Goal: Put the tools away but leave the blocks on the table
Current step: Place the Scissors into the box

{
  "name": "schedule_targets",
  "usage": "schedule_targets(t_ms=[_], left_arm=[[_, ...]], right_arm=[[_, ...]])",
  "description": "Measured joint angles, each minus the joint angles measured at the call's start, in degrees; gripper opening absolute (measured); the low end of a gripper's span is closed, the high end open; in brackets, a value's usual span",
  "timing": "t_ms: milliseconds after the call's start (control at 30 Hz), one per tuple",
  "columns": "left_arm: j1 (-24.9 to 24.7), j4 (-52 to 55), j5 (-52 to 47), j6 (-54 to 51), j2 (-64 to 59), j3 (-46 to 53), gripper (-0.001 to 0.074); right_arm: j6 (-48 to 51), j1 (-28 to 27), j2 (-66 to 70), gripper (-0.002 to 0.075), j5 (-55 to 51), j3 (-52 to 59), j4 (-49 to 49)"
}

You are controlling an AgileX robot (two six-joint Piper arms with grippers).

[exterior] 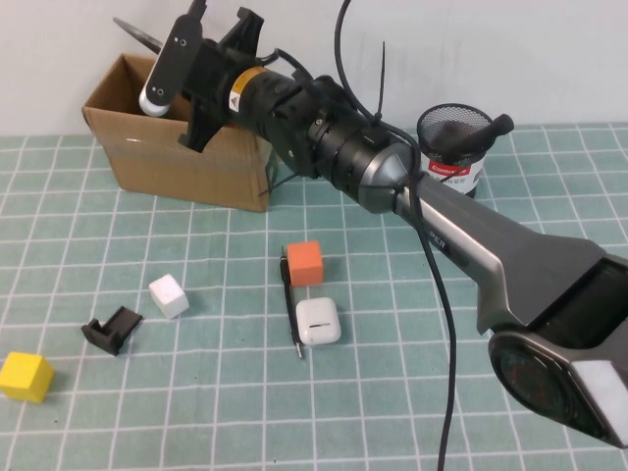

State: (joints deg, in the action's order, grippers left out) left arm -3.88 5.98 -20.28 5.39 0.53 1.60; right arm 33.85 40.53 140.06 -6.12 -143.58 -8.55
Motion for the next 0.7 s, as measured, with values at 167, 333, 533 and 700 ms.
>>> schedule_targets(t_ms=[167,333,533,700], left_arm=[[0.0,0.0,0.0,0.1,0.0,0.0,-0.0003],[0.0,0.0,0.0,0.1,0.0,0.0,-0.0004],[0.0,0.0,0.0,0.1,0.0,0.0,-0.0004],[0.0,0.0,0.0,0.1,0.0,0.0,-0.0004]], right_arm=[[2.2,0.0,0.1,0.0028,0.0,0.0,0.9],[2.2,-0.1,0.1,0.0163,-0.6,0.0,2.4],[2.2,-0.3,0.1,0.0259,-2.1,0.0,2.4],[2.2,-0.1,-1.3,0.0260,-3.7,0.0,2.2]])
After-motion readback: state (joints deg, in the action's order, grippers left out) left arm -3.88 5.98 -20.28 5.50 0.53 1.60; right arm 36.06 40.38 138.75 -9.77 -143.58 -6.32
